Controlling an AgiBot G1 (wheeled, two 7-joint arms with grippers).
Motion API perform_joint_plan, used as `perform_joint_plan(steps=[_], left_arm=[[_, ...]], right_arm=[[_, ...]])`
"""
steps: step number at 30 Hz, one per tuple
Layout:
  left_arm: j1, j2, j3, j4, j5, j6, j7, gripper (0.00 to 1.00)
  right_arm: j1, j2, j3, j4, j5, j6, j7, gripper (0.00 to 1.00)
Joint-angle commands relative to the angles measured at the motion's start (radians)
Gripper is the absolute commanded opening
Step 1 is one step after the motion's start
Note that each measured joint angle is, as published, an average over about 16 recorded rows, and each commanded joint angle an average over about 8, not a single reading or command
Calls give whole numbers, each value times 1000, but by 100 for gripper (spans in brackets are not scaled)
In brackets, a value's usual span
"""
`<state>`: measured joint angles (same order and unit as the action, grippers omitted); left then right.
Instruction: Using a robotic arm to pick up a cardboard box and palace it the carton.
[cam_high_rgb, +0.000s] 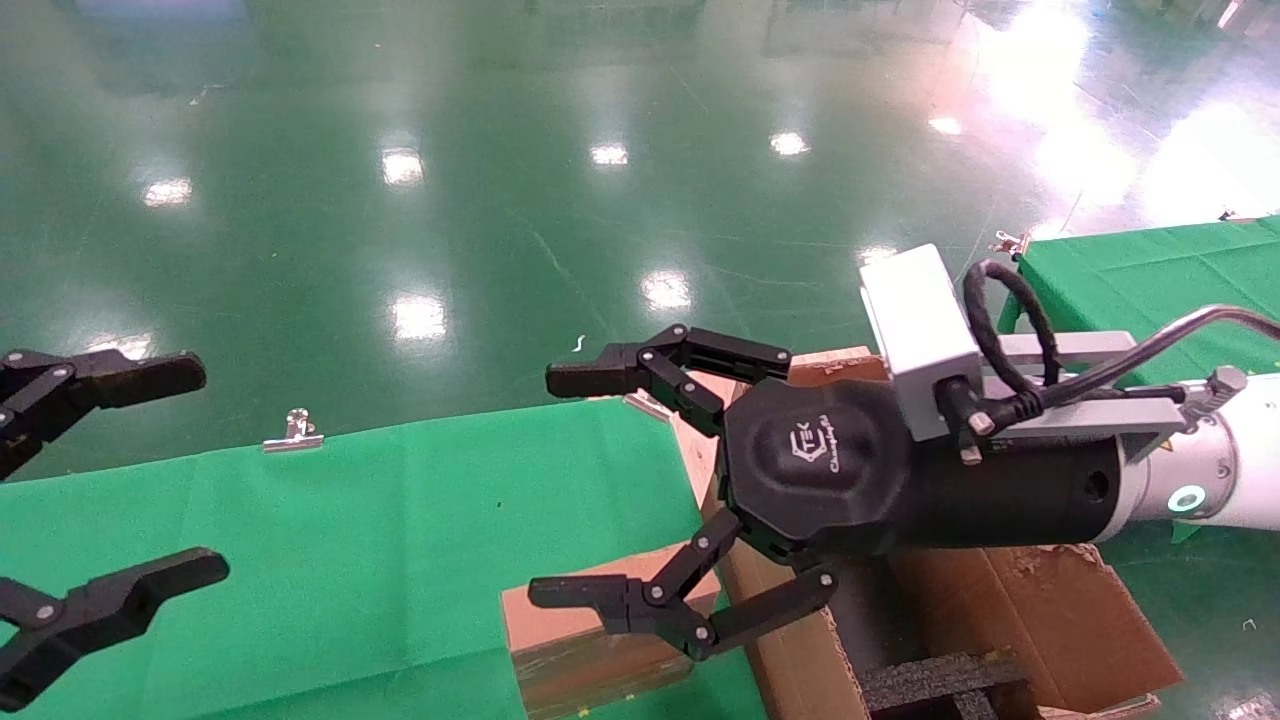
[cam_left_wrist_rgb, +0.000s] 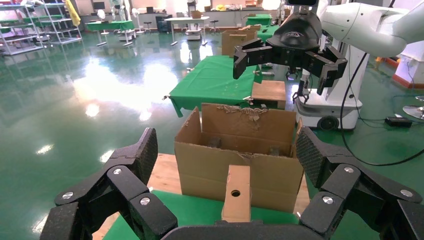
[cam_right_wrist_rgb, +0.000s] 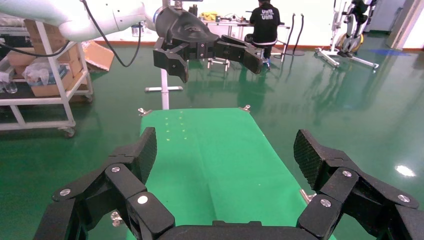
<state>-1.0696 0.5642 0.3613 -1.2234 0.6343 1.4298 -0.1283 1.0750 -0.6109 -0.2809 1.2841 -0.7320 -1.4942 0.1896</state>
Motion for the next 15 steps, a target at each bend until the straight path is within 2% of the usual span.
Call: perform_joint_plan(steps=[1, 11, 12, 15], left_arm=[[0, 0, 0, 0, 0, 0, 0, 100], [0, 0, 0, 0, 0, 0, 0, 100], [0, 0, 0, 0, 0, 0, 0, 95], [0, 0, 0, 0, 0, 0, 0, 59]], right_arm=[[0, 0, 0, 0, 0, 0, 0, 100], [0, 0, 0, 0, 0, 0, 0, 100], [0, 0, 0, 0, 0, 0, 0, 100], [0, 0, 0, 0, 0, 0, 0, 100]])
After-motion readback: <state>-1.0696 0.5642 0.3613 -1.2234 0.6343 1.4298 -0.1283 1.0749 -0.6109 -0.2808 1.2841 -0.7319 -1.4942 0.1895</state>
